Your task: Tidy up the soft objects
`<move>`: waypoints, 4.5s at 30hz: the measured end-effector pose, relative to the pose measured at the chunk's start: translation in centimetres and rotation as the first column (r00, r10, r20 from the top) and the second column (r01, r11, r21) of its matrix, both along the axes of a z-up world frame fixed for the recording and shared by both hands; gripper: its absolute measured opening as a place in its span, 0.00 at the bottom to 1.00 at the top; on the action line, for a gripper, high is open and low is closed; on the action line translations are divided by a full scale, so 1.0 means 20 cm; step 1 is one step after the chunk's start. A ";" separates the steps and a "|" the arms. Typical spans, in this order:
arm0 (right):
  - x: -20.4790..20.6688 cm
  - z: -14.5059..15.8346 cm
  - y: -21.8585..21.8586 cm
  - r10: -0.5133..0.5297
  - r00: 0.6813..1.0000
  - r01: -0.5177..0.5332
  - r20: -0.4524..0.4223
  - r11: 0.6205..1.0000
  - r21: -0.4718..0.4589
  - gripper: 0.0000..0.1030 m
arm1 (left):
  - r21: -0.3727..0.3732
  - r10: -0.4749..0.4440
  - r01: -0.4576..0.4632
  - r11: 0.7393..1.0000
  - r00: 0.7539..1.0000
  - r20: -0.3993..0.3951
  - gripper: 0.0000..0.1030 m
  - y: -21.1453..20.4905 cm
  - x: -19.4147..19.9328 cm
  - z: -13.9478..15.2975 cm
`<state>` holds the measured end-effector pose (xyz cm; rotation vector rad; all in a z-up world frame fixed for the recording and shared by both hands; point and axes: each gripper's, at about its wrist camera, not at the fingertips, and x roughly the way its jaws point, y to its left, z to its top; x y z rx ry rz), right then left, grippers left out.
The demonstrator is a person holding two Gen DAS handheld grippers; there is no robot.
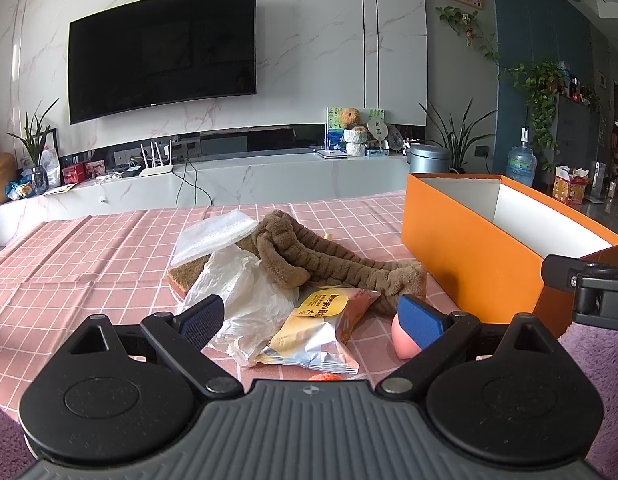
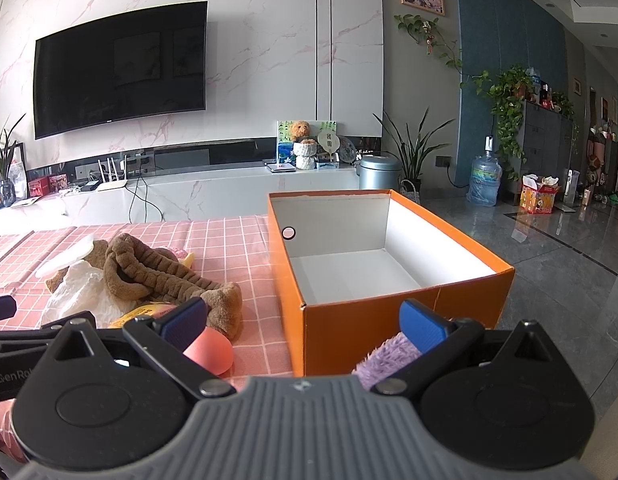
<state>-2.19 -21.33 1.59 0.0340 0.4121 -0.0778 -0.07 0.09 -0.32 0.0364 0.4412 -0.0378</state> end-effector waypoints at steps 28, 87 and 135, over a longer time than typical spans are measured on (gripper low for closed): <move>0.00 0.00 0.00 0.001 1.000 -0.001 -0.001 1.000 0.000 0.98 | -0.005 0.000 0.000 1.000 1.000 -0.004 1.00 0.00 0.00 0.00; 0.68 -0.34 0.36 0.336 0.851 -0.373 -0.405 0.928 -0.014 0.51 | -0.126 -0.155 0.116 0.985 0.919 -0.363 0.44 0.11 0.33 -0.28; 0.56 0.25 -0.47 0.207 0.938 -0.234 -0.277 0.970 -0.068 0.45 | -0.204 -0.479 0.446 0.872 0.863 -0.163 0.43 -0.48 0.56 0.37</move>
